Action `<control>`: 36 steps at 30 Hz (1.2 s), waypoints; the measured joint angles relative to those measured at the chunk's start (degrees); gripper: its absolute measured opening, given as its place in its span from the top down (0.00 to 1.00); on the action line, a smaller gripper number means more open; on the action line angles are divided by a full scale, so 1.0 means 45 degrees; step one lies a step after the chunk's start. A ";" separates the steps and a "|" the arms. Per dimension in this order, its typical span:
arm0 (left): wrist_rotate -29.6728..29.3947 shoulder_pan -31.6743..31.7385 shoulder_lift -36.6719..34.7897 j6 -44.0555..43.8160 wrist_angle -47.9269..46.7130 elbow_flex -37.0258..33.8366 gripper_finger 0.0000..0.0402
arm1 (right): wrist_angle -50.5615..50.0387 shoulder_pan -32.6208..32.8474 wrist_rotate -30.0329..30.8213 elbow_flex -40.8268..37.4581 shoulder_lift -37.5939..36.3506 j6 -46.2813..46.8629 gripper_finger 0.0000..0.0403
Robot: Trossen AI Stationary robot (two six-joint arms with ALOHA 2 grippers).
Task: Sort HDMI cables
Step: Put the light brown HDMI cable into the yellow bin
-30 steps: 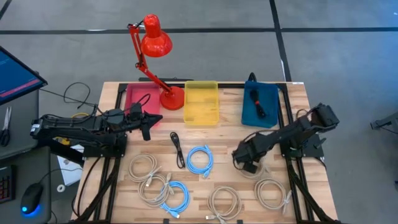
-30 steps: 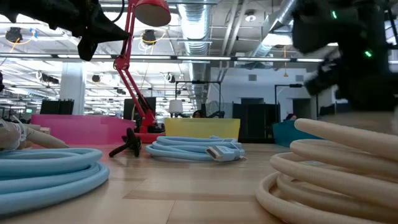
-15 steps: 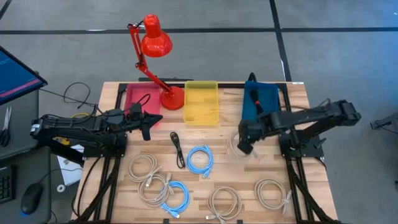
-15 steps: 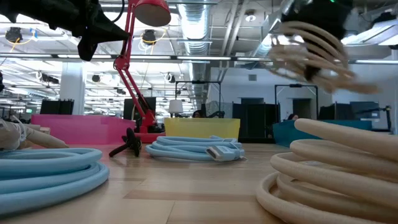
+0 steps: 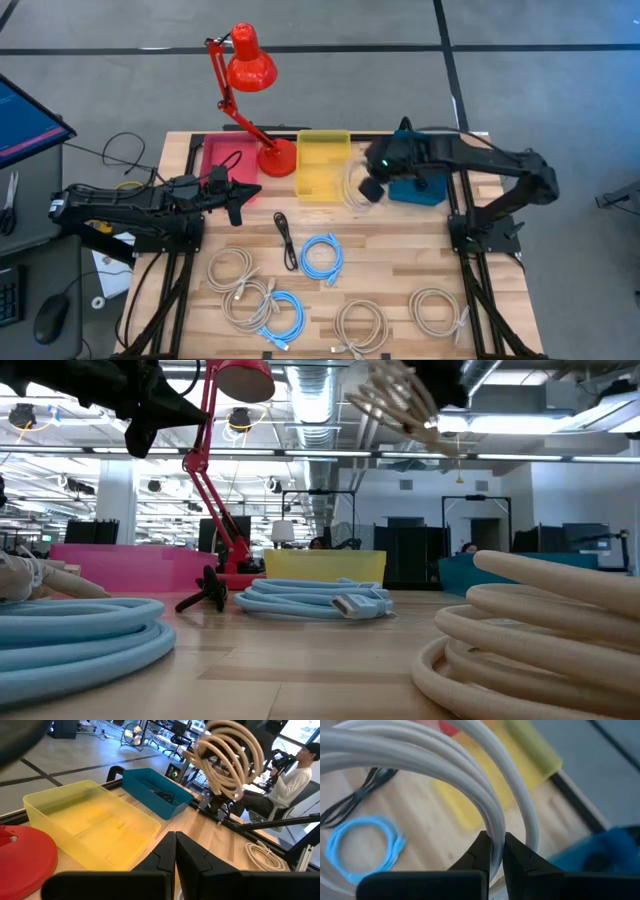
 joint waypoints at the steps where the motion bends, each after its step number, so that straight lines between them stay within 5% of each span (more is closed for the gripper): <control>1: 0.0000 0.0000 0.0000 0.0000 -0.0004 0.0000 0.98 | 0.0222 -0.0208 -0.0004 0.0366 0.0307 -0.0367 0.97; 15: 0.0000 0.0004 -0.0005 0.0000 0.0000 0.0000 0.98 | 0.1152 -0.2765 -0.1458 0.4272 0.5237 -0.2543 0.97; 36: 0.0000 0.0004 -0.0003 0.0015 -0.0002 0.0000 0.98 | 0.2517 -0.3940 -0.2426 0.4551 0.9290 -0.2666 0.97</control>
